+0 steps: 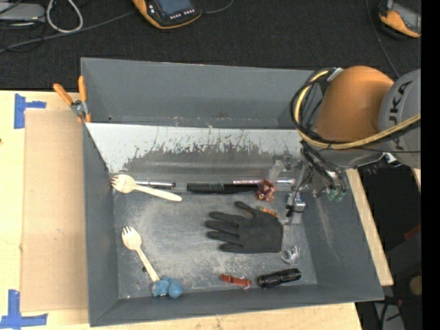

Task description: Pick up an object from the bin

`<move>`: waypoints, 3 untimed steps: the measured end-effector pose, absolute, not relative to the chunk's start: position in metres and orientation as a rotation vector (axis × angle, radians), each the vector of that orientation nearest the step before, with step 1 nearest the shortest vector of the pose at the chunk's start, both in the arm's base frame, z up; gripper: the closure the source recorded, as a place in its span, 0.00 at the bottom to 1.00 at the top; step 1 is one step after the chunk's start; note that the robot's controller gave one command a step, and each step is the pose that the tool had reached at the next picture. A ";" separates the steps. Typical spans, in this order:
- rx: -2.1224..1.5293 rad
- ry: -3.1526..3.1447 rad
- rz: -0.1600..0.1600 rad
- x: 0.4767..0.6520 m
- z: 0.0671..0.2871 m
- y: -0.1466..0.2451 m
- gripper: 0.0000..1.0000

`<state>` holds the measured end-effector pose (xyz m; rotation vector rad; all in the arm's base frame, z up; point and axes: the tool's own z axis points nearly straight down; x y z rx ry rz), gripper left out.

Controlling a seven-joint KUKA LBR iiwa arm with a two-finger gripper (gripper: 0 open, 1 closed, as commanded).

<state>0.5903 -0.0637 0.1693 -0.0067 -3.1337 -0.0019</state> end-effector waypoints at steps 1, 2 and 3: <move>-0.005 -3.141 -0.001 0.592 0.174 -0.064 0.00; 0.007 -3.143 -0.001 0.605 0.100 -0.051 0.00; 0.018 -3.153 0.001 0.608 0.071 -0.015 1.00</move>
Offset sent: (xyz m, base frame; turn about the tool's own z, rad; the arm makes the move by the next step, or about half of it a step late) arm 0.0184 0.0180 -0.0993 -0.0114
